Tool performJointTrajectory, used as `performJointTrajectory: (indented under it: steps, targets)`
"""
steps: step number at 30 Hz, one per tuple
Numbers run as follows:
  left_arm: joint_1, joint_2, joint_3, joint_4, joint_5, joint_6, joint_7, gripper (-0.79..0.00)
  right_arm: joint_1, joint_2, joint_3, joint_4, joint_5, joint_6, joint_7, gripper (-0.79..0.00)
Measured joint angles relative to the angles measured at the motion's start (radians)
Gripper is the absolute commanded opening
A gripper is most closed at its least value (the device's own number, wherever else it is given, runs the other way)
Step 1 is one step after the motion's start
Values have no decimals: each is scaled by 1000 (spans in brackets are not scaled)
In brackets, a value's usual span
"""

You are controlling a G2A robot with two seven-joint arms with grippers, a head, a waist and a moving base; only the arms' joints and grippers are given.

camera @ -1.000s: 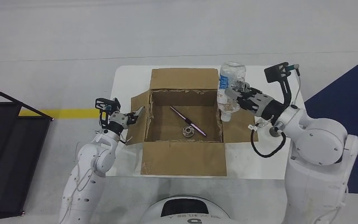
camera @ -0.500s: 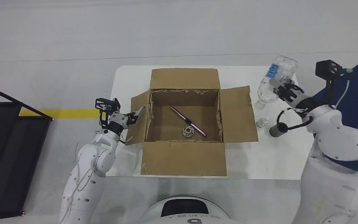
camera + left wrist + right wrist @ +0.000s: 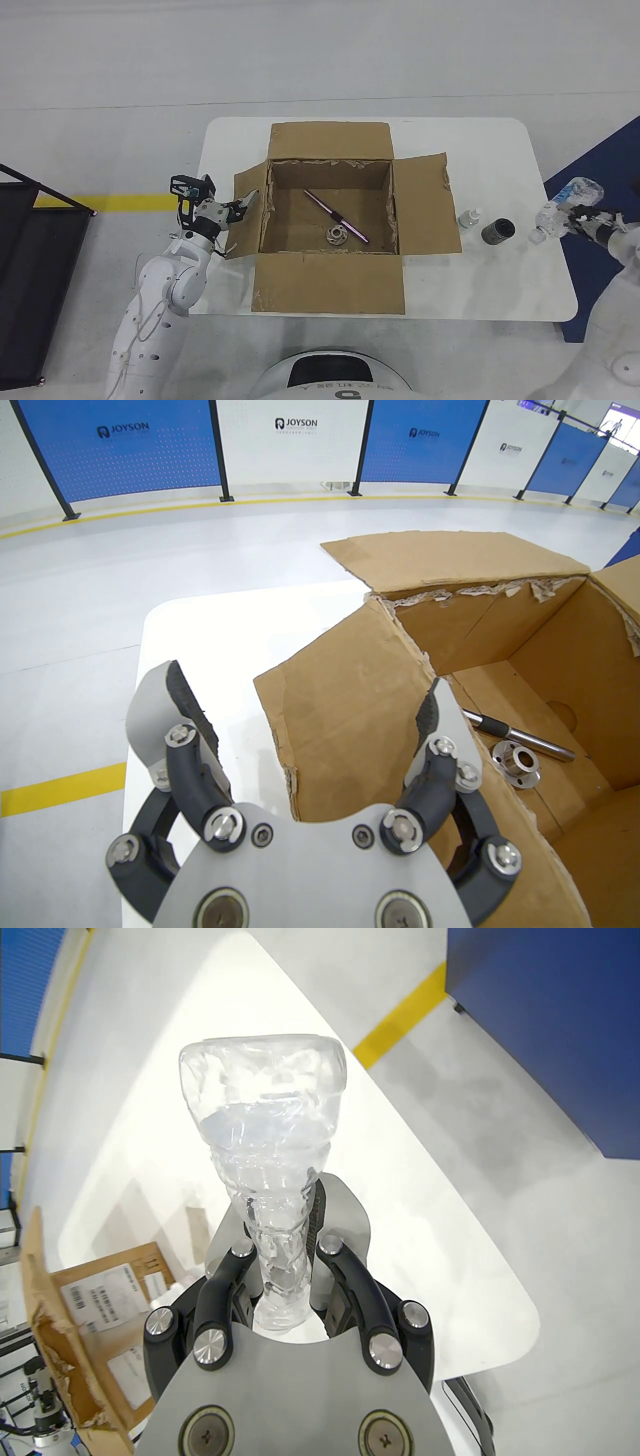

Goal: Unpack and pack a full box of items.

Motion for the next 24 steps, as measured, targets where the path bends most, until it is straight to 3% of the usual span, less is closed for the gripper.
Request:
performJointTrajectory:
  steps: [13, 16, 21, 22, 24]
  targets:
    - [0, 0, 0, 0, 0, 0, 0, 0, 80, 48, -63, 162, -66, -82, 185, -785]
    - [0, 0, 0, 0, 0, 0, 0, 0, 89, 58, -79, 188, -56, -113, 232, -693]
    - [0, 0, 0, 0, 0, 0, 0, 0, 110, 74, -120, 249, -78, -117, 240, -425]
    - [0, 0, 0, 0, 0, 0, 0, 0, 114, 77, -128, 259, -79, -119, 239, -403]
    - [0, 0, 0, 0, 0, 0, 0, 0, 121, 85, -143, 276, -74, -125, 239, -212]
